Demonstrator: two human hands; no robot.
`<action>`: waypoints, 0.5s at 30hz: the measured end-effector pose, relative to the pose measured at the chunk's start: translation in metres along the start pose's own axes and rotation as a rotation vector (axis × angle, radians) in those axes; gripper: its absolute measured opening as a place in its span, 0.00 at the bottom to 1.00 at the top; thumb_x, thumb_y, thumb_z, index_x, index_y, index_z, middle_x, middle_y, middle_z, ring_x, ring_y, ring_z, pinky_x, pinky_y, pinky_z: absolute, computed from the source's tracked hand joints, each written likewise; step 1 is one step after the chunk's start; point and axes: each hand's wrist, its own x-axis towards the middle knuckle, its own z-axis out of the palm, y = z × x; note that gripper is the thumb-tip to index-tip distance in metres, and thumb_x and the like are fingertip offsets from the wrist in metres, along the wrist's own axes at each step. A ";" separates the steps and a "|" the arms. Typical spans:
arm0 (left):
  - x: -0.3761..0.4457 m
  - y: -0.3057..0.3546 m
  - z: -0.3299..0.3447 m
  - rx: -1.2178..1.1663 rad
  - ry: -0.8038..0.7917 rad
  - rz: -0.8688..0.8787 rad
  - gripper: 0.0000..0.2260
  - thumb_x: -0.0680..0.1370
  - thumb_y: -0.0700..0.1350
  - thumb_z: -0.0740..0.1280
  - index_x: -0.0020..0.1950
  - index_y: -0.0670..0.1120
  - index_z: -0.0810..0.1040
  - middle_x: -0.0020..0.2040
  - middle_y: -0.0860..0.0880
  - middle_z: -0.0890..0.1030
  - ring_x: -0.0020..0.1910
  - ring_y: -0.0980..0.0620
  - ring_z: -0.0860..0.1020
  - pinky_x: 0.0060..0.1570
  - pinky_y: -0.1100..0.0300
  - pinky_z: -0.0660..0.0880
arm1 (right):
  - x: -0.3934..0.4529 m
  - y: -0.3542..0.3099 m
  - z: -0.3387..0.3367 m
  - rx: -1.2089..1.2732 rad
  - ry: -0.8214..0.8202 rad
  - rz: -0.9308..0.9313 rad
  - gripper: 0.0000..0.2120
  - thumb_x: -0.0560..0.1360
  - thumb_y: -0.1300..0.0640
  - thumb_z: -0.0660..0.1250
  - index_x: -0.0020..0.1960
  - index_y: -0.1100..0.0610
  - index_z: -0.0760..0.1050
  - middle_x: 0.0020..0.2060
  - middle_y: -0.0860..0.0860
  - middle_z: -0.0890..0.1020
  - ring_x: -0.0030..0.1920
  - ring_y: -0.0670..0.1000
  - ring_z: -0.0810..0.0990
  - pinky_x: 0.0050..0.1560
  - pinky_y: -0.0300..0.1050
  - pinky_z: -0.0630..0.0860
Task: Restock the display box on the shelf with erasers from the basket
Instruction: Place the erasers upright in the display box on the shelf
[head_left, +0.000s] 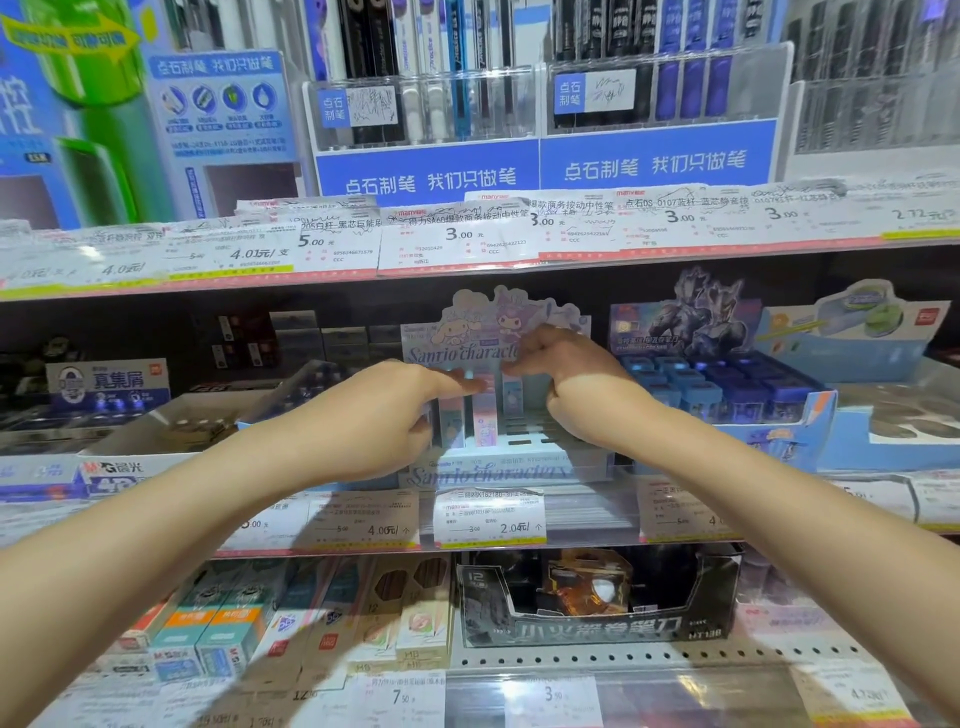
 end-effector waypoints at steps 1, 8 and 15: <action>0.000 0.002 0.000 -0.063 0.023 0.001 0.27 0.73 0.36 0.58 0.68 0.58 0.69 0.58 0.46 0.82 0.31 0.53 0.78 0.36 0.67 0.74 | 0.000 0.000 -0.001 -0.022 -0.012 -0.006 0.20 0.74 0.66 0.58 0.65 0.57 0.70 0.66 0.55 0.70 0.66 0.55 0.68 0.64 0.44 0.67; -0.005 0.024 -0.010 -0.571 0.241 -0.130 0.08 0.70 0.34 0.64 0.45 0.44 0.72 0.43 0.46 0.77 0.23 0.53 0.67 0.27 0.62 0.65 | -0.029 -0.009 0.003 0.154 0.409 -0.256 0.17 0.71 0.66 0.60 0.58 0.56 0.75 0.53 0.48 0.78 0.54 0.46 0.75 0.57 0.40 0.71; -0.004 0.031 -0.012 -1.032 -0.059 -0.132 0.09 0.59 0.33 0.60 0.37 0.35 0.66 0.24 0.44 0.68 0.20 0.57 0.60 0.20 0.67 0.57 | -0.053 -0.049 -0.006 0.562 0.307 -0.402 0.03 0.70 0.58 0.70 0.44 0.57 0.80 0.40 0.51 0.83 0.41 0.48 0.79 0.41 0.32 0.72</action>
